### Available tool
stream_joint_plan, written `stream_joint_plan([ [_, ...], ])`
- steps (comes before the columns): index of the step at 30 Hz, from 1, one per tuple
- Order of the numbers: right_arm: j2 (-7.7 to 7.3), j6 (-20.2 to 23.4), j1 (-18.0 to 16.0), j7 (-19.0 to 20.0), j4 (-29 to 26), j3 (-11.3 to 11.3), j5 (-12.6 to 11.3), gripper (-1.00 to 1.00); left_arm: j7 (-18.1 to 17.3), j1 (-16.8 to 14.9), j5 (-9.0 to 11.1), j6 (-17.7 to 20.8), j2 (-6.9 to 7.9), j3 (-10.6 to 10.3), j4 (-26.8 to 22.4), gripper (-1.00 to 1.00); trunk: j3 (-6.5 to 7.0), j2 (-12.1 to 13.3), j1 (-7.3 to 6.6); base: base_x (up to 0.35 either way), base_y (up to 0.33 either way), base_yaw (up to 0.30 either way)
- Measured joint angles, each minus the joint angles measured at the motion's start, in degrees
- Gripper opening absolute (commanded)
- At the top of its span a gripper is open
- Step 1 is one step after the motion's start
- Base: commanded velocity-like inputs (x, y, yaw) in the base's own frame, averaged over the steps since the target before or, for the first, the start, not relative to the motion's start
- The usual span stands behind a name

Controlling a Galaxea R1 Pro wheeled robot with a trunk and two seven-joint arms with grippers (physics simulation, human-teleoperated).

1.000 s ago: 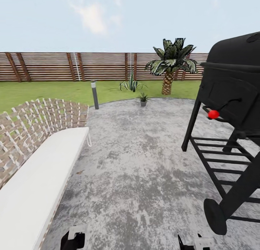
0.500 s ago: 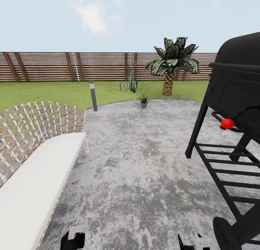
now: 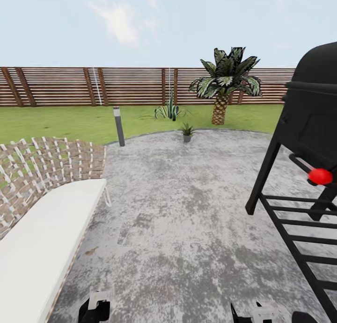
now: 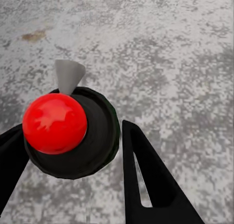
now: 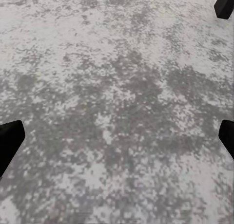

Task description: Pick up the pesticide atomizer in the garden and spray insectifuge to fully cover both potted plants in the garden.

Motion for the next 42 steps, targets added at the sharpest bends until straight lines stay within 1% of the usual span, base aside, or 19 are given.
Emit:
stream_joint_plan([
  [42,0.00,0.00,0.00,0.00,0.00,0.00,0.00,1.00,0.00,0.00,0.00,-0.02,0.00,0.00,0.00,-1.00,0.00,0.00,0.00,0.339,0.000,0.000],
])
